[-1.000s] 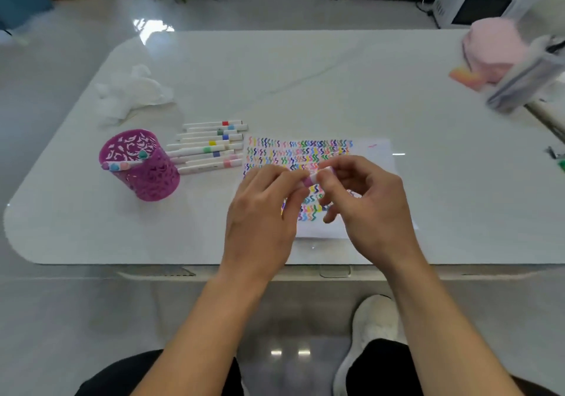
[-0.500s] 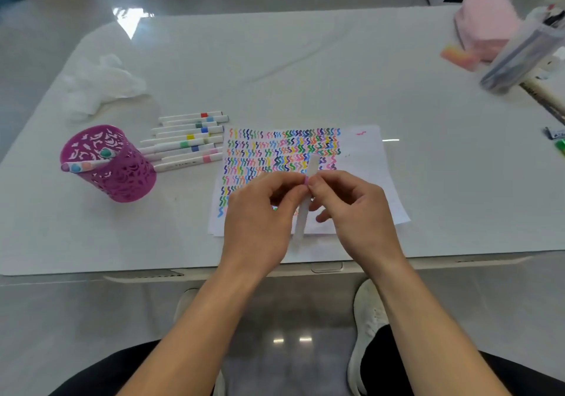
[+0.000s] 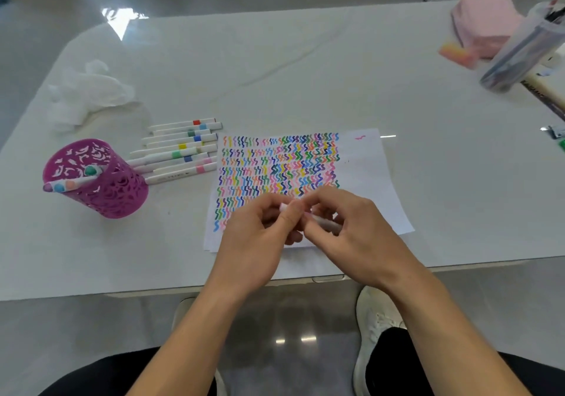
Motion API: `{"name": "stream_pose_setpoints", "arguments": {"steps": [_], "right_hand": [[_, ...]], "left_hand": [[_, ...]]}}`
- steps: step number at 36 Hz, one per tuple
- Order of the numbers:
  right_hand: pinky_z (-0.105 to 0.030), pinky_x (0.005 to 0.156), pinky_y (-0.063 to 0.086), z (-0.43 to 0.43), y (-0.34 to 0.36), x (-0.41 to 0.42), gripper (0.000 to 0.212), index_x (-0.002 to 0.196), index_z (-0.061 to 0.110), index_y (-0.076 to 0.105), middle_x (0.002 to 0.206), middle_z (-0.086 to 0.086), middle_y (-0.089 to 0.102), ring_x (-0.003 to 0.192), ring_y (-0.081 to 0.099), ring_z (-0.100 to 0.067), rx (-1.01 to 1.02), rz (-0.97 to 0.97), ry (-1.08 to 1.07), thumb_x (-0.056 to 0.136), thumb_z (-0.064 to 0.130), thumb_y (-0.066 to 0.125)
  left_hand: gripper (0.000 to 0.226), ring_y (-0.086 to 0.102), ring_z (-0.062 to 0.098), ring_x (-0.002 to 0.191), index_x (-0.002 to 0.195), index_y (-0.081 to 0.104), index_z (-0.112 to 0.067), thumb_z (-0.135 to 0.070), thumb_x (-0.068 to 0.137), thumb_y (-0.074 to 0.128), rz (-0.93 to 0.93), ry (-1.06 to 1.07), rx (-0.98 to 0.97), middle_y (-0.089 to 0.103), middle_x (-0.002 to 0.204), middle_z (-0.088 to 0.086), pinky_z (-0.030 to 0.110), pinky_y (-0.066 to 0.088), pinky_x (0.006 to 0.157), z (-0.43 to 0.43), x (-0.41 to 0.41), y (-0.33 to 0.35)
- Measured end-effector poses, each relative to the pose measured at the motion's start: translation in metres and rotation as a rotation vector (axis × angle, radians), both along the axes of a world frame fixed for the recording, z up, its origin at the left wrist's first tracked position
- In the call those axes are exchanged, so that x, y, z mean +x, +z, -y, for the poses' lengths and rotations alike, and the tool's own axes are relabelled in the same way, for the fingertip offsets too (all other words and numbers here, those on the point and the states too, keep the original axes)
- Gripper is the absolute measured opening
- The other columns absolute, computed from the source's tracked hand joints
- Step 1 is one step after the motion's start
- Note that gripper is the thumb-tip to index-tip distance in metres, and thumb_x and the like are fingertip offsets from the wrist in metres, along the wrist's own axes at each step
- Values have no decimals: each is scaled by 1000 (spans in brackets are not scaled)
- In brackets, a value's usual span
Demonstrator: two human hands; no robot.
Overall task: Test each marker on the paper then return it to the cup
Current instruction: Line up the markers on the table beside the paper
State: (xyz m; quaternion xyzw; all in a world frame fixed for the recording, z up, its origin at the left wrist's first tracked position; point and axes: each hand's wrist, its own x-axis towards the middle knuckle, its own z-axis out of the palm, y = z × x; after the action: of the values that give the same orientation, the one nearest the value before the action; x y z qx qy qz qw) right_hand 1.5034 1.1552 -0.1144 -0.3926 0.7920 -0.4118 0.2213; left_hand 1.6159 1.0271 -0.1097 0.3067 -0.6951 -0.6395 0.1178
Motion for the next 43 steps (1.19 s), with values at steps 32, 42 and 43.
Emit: {"name": "stream_pose_setpoints", "arguments": {"steps": [32,42,43], "right_hand": [[-33,57,38,-5,-13,2,49,73,21,48,60,2,48,62,48,-18,189,-201,-36,102,61,47],[-24,68,45,-10,-5,1,12,117,36,38,79,-9,63,74,61,4,71,169,-179,110,34,47],[-22,68,45,-12,-4,0,16,115,38,35,84,-10,64,73,60,7,36,191,-201,110,29,47]], "left_hand": [[13,70,14,65,86,77,-15,-15,95,68,-6,141,-99,74,71,-1,23,58,65,-6,-9,-13],[6,73,11,76,91,73,-21,-21,95,68,18,253,-119,76,79,-5,30,60,77,4,-3,-13],[5,73,11,78,90,73,-24,-21,93,71,30,250,-148,75,80,-7,31,59,78,5,-2,-13]]}}
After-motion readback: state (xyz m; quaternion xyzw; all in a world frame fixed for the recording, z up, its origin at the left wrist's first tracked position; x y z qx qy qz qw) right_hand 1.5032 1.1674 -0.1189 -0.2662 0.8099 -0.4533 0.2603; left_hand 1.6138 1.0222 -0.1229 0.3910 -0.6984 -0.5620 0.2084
